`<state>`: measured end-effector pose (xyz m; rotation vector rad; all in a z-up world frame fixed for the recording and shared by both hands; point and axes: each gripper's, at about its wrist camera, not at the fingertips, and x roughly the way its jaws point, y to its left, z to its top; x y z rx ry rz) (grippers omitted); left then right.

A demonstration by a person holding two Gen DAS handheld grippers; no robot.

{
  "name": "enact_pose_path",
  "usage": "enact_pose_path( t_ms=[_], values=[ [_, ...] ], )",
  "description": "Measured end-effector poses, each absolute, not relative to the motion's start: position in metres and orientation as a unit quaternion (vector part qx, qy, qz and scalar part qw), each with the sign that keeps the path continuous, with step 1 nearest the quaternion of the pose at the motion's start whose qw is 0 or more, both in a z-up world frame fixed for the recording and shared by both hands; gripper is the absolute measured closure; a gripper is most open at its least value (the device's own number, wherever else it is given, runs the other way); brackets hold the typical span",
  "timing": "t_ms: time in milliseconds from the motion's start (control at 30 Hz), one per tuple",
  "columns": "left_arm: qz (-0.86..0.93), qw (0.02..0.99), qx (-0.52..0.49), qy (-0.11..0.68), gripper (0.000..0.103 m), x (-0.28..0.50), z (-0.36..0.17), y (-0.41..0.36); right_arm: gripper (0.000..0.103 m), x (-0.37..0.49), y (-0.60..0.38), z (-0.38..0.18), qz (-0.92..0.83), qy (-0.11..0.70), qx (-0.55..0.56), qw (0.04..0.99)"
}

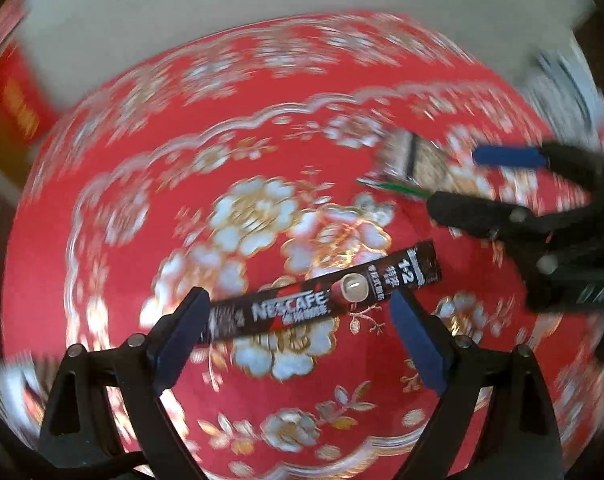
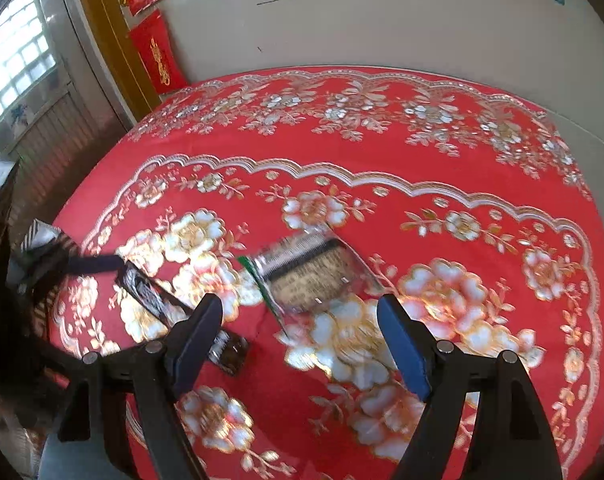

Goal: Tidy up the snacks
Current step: 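Grasp the Nescafe coffee stick with the left gripper while the right gripper grasps the cracker pack, then carry the Nescafe stick and cracker pack over the white box with both grippers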

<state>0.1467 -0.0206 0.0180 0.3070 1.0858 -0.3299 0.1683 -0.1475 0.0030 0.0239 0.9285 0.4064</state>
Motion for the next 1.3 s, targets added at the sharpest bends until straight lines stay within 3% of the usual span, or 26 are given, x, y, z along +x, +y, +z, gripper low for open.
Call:
enact_pose_path(
  t_ms=[233,600,800,833,867,933,1000,1067,1300],
  values=[
    [-0.224,0.796,0.217,0.519,0.011,0.144,0.010,-0.019,0.023,0.175,-0.151,0.009,0.215,0.434,0.037,0.874],
    [-0.315,0.765,0.279,0.488,0.010,0.145,0.009,-0.023,0.023,0.213,-0.122,-0.011,0.220,0.457,-0.056,0.860],
    [-0.326,0.764,0.230,0.508,0.012,0.158,0.004,-0.022,0.022,0.215,-0.116,-0.017,0.215,0.458,-0.080,0.859],
    [-0.326,0.764,0.219,0.511,0.014,0.158,0.004,-0.020,0.026,0.213,-0.115,-0.017,0.211,0.456,-0.086,0.861],
    [-0.326,0.766,0.220,0.508,0.017,0.156,0.004,-0.021,0.036,0.209,-0.114,-0.017,0.201,0.454,-0.092,0.863],
    [-0.333,0.767,0.219,0.502,0.033,0.148,0.007,-0.023,0.045,0.202,-0.118,-0.015,0.190,0.456,-0.078,0.866],
    [-0.337,0.770,0.222,0.494,0.061,0.137,0.011,-0.029,0.048,0.191,-0.119,-0.013,0.185,0.457,-0.071,0.867],
    [-0.334,0.773,0.221,0.492,0.079,0.125,0.013,-0.035,0.048,0.179,-0.120,-0.013,0.176,0.453,-0.074,0.871],
    [-0.284,0.797,0.196,0.496,0.084,0.094,0.014,-0.036,0.049,0.134,-0.136,-0.003,0.156,0.433,-0.026,0.887]
  ],
)
